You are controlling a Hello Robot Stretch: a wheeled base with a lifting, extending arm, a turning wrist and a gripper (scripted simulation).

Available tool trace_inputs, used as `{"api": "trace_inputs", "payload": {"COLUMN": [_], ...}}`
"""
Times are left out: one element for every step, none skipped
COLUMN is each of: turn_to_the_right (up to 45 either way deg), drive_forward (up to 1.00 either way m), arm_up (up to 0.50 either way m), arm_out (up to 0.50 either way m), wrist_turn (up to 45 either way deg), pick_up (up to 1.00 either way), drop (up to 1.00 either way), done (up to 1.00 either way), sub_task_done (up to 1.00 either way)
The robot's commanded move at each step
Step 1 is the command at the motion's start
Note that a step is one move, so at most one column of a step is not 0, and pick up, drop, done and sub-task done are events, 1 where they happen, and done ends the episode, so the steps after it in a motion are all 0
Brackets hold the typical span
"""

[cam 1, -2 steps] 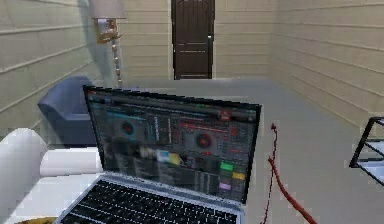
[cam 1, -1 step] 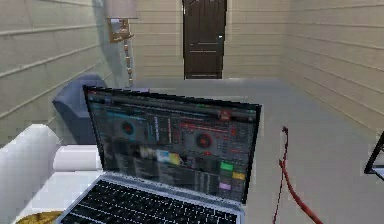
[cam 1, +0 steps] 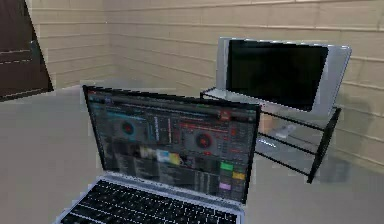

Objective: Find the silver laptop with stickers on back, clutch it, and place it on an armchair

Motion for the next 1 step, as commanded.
{"api": "trace_inputs", "payload": {"turn_to_the_right": [45.0], "drive_forward": [0.00], "arm_up": [0.00], "arm_out": [0.00], "wrist_turn": [0.0], "pick_up": [0.00], "drop": [0.00], "done": [0.00], "sub_task_done": [0.00]}}
